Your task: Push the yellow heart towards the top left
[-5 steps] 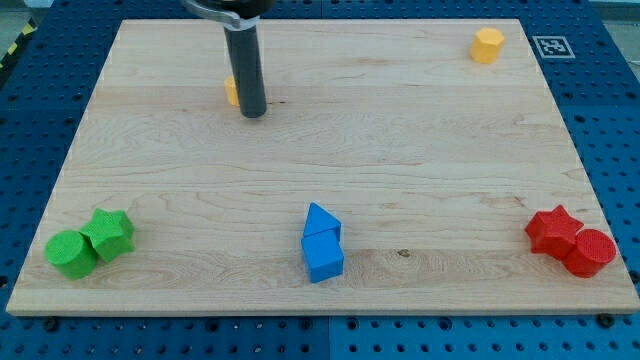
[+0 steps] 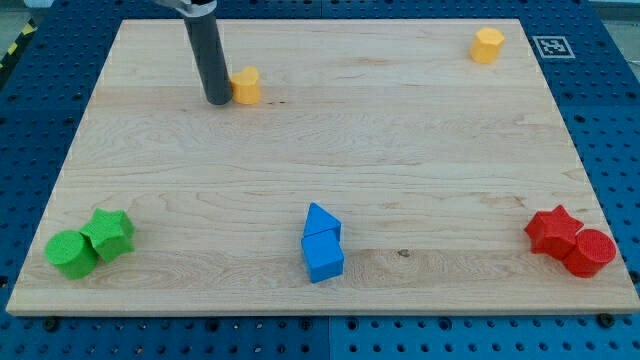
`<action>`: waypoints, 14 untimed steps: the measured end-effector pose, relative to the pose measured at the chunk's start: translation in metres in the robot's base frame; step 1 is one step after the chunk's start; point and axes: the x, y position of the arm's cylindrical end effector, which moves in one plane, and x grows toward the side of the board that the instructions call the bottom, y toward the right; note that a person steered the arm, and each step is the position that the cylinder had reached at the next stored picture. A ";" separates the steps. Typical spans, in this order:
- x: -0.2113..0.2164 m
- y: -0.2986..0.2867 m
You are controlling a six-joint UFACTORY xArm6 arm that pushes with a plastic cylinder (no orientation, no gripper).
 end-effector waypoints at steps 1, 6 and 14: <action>-0.001 0.000; -0.013 0.046; -0.085 -0.075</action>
